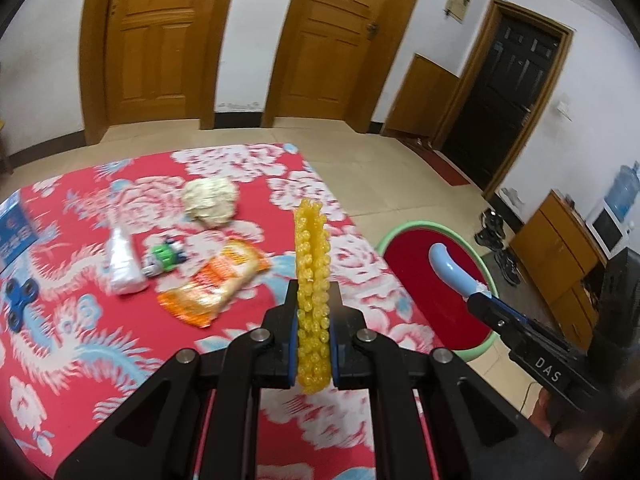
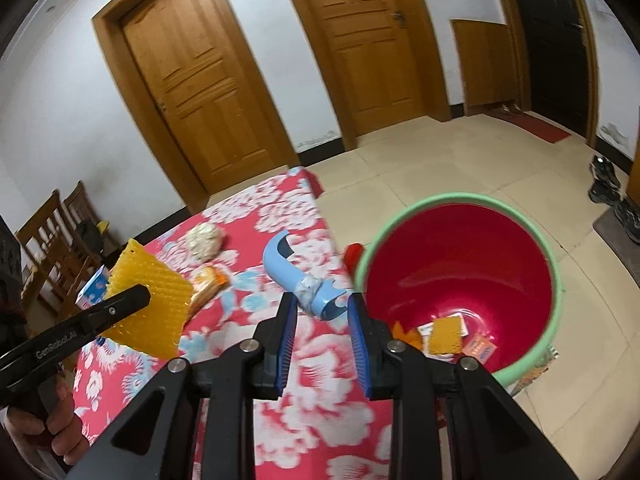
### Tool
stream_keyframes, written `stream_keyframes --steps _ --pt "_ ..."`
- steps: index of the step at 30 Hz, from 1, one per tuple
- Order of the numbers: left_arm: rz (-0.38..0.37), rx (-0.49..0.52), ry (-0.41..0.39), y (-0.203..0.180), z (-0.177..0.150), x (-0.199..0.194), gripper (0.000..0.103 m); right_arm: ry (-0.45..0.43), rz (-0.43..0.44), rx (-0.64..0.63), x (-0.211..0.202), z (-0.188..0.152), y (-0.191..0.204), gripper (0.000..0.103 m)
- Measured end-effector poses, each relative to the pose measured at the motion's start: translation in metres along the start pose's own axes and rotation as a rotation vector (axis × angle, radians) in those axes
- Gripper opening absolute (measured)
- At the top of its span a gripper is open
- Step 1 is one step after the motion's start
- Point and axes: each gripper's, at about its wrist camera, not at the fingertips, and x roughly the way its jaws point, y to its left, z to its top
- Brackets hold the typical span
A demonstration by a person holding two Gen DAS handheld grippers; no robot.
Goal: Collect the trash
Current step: 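Carry the yellow foam strip and blue handle over the red bucket, then open both grippers to drop the strip and handle into the bucket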
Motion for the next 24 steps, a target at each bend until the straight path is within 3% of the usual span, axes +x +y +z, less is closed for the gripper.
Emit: stream_keyframes --steps 24 --pt "-0.148 0.156 0.097 -0.105 0.010 0.088 0.010 0.039 -0.125 0.215 0.018 -0.006 -0.112 0.029"
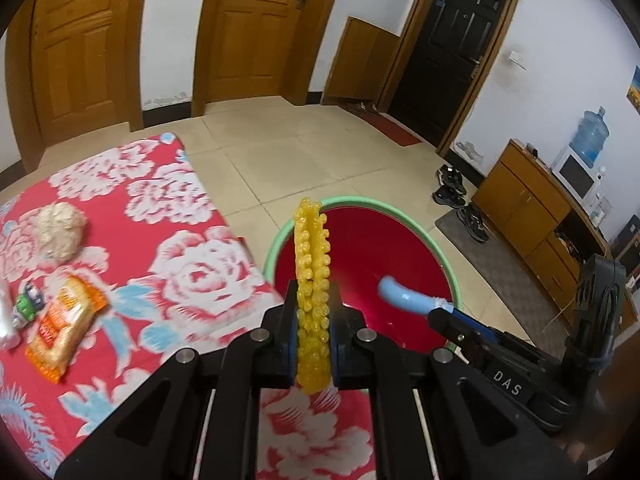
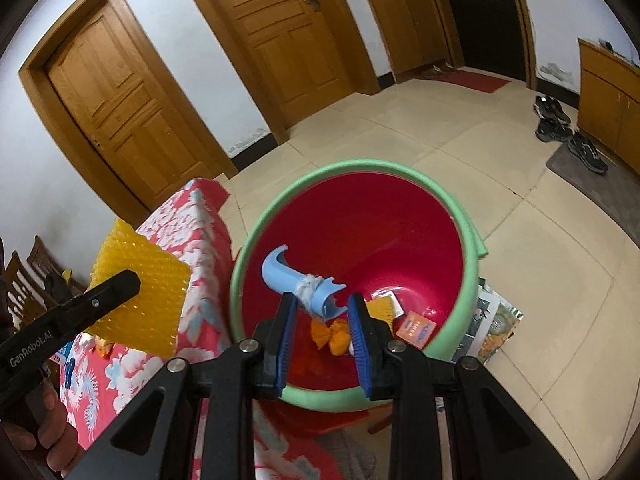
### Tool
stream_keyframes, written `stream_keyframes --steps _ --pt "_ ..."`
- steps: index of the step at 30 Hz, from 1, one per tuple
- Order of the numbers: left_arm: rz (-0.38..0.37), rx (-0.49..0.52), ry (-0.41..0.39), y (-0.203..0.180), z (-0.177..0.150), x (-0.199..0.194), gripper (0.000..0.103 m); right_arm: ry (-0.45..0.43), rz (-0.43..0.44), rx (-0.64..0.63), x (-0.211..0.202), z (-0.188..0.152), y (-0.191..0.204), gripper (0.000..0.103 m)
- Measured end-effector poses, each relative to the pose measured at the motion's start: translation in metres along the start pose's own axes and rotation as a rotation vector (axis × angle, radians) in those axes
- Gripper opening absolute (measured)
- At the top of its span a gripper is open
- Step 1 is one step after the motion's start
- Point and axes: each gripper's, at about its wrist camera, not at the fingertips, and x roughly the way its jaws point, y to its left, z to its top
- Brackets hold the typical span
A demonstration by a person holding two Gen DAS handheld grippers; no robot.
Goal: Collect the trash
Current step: 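Open both grippers to drop the strip and handle into the bucket, then move both open grippers back over the table items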
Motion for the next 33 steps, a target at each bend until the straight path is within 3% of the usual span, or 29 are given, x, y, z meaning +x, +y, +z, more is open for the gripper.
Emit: stream_keyframes --steps 4,9,16,26,33 --pt "-0.015 0.014 0.007 -0.010 0.002 0.010 0.011 0.003 -0.011 0.014 0.003 0.001 -0.007 0.029" --pt "0.002 0.018 0.013 -0.015 0.003 0.017 0.037 0.007 -0.014 0.035 0.004 0.003 -0.013 0.029" --pt "0.018 -0.008 0.032 -0.010 0.001 0.019 0.037 0.005 -0.010 0.051 0.001 0.004 -0.016 0.030" --pt "0.058 -0.051 0.030 0.009 -0.007 0.001 0.037 -0.017 -0.009 0.059 -0.006 0.003 -0.007 0.049" --pt "0.099 -0.104 0.009 0.031 -0.012 -0.019 0.037 -0.031 0.013 0.041 -0.013 0.002 0.007 0.055"
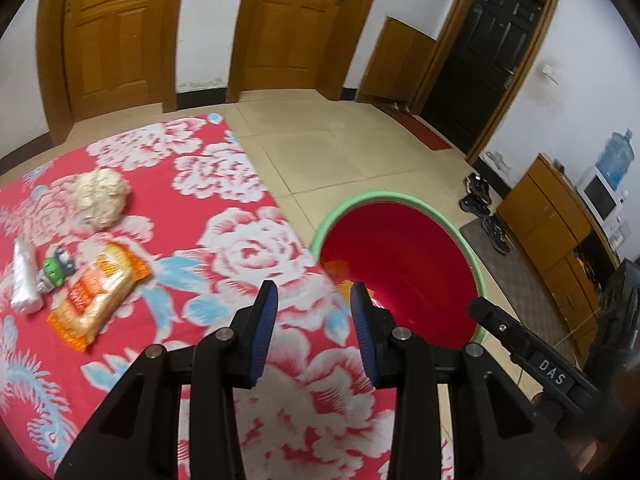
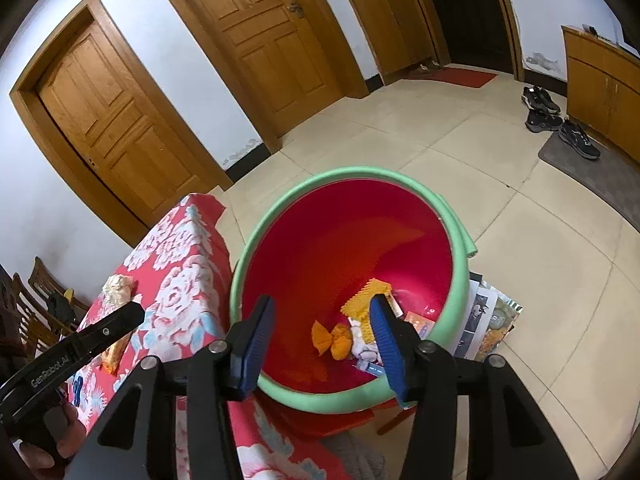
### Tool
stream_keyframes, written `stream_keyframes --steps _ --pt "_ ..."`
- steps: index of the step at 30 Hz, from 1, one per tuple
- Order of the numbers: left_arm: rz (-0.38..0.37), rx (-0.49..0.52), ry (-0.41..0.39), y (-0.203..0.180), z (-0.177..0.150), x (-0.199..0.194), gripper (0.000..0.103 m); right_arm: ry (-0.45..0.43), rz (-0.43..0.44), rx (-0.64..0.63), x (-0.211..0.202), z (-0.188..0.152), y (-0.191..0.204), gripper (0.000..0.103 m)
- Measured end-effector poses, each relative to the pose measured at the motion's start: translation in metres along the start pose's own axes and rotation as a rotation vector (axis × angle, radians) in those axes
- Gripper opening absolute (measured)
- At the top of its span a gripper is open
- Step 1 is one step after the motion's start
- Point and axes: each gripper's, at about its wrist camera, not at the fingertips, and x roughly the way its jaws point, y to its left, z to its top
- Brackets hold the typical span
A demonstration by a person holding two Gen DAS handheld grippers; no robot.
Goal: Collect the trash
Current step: 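Move both open grippers back over the table items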
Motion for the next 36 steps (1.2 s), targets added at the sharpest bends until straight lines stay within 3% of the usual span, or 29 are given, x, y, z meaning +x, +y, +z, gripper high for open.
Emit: stream_keyframes --steps 23,36 --pt "0.121 -0.152 -0.074 0.094 -0.009 -0.056 0.037 0.050 0.072 -0.122 0.004 -0.020 0.079 0.058" --pt "0.218 -0.227 -0.093 0.164 -0.010 -0.072 0.037 0.076 0.066 -0.168 0.012 -0.028 0.112 0.059"
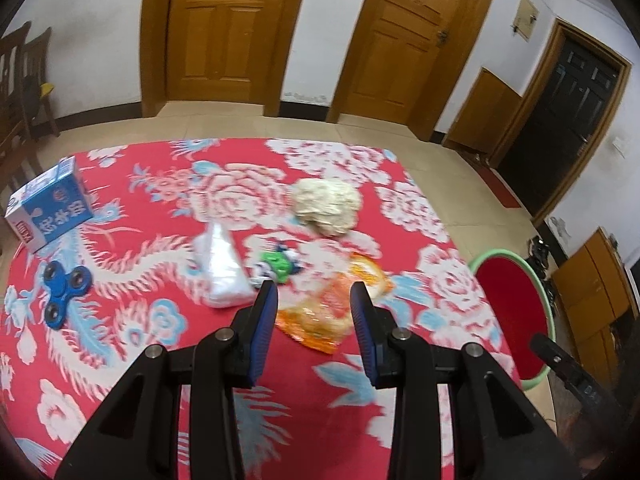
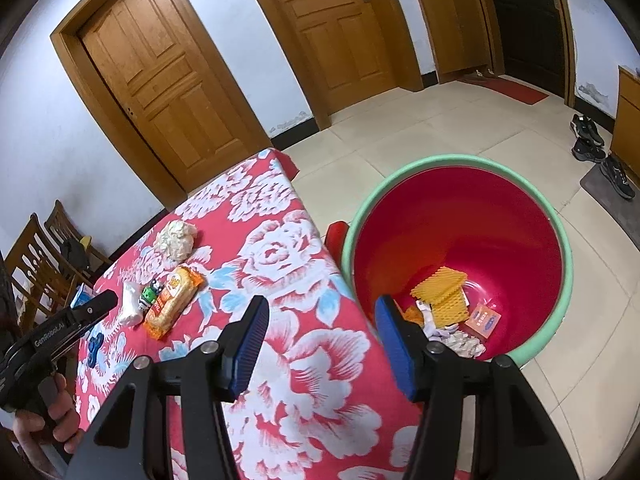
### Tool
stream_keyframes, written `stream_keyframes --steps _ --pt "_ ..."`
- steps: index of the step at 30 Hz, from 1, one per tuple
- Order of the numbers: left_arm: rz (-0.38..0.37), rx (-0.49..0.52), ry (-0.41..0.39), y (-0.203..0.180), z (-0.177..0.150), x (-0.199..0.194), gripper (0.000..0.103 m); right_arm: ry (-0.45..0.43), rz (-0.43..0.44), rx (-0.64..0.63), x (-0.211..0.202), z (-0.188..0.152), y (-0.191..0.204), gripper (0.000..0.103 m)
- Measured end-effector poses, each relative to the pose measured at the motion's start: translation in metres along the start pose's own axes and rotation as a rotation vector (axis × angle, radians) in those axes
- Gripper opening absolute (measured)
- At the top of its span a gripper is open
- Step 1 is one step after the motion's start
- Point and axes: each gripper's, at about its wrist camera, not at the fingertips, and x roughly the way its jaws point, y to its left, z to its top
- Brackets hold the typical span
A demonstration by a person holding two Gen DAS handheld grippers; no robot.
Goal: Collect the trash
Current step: 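Move both open grippers back over the table items, then grasp the white plastic bag with the left gripper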
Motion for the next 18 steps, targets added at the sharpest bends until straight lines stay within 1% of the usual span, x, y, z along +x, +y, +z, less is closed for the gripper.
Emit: stream_keyframes --steps 8,18 --pt "0.048 -0.071 0.018 0.040 0.004 0.015 0.037 0.011 -0.004 -0.026 0.006 0.000 0.017 0.059" --pt "0.070 -0.119 0.070 0.058 0.007 0.046 0.037 0.032 -0.005 -0.057 0.016 -0.001 0.033 0.059"
